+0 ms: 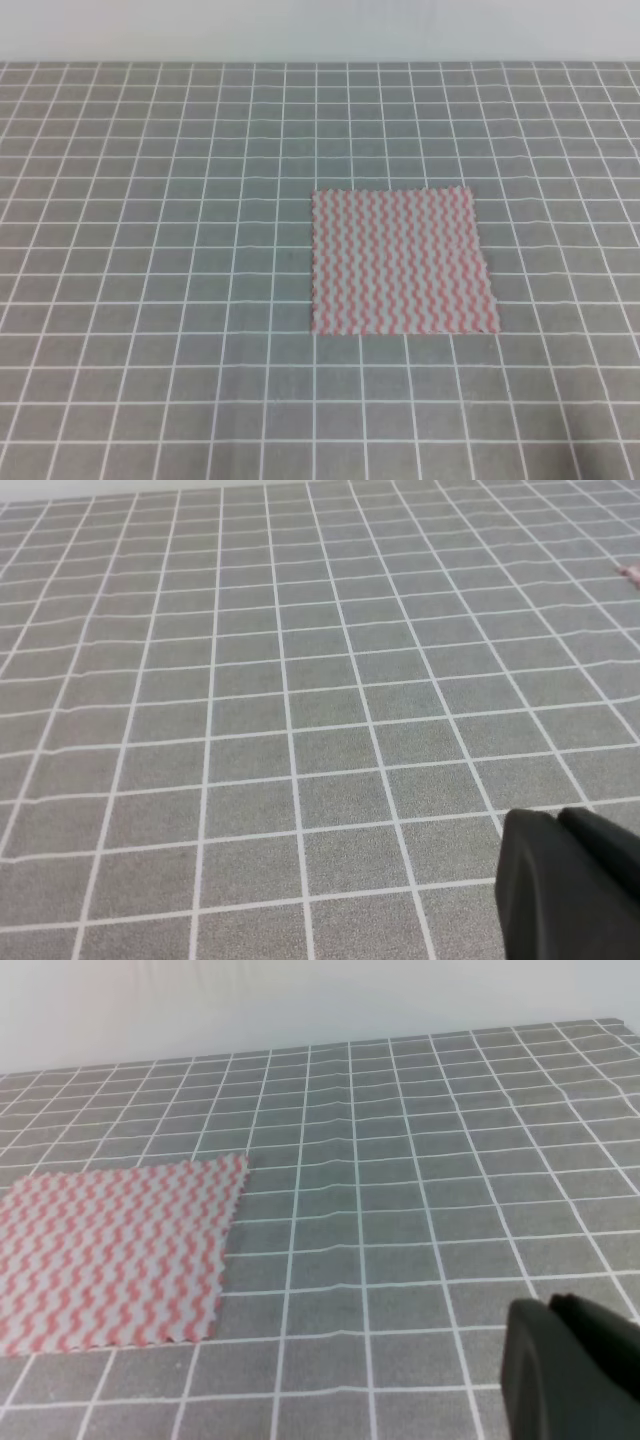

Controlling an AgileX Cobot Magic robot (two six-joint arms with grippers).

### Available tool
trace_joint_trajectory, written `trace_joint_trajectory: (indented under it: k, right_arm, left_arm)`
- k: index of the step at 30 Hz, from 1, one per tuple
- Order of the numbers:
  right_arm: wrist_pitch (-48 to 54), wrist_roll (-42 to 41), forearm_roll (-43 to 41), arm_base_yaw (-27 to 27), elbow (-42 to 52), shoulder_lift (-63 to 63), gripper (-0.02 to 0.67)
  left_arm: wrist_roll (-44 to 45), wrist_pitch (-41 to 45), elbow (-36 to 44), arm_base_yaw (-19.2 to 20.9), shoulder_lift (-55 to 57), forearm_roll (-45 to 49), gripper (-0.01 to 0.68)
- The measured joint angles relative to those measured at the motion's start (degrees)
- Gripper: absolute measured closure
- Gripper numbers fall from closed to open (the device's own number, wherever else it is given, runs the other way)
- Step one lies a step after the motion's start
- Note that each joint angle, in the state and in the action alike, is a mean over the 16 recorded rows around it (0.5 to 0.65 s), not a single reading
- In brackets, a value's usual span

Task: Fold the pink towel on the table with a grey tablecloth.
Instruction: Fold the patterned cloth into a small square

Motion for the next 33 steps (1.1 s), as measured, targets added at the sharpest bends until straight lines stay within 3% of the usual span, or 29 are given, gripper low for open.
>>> trace_joint_trajectory:
  k: [12,18,22,33]
  right_arm:
    - [-0.26,0.1,0.57,-0.01,0.28,-0.08,0.666]
    - [-0.42,0.16,4.84,-0.02,0.47,-0.17,0.666]
    - [-1.35,0.18,14.28,-0.02,0.56,-0.25,0.665]
    - [-5.58,-0.01,52.18,-0.03,0.74,-0.33,0.665]
  left_arm:
    - [0.0,-0.25,0.17,-0.03,-0.36,0.06,0.675]
    - [-1.85,-2.86,0.18,-0.03,-0.35,-2.58,0.675]
    - [-6.51,-6.15,0.1,-0.03,-0.35,-9.94,0.675]
    - [-19.41,-16.53,0.02,-0.02,-0.21,-31.69,0.675]
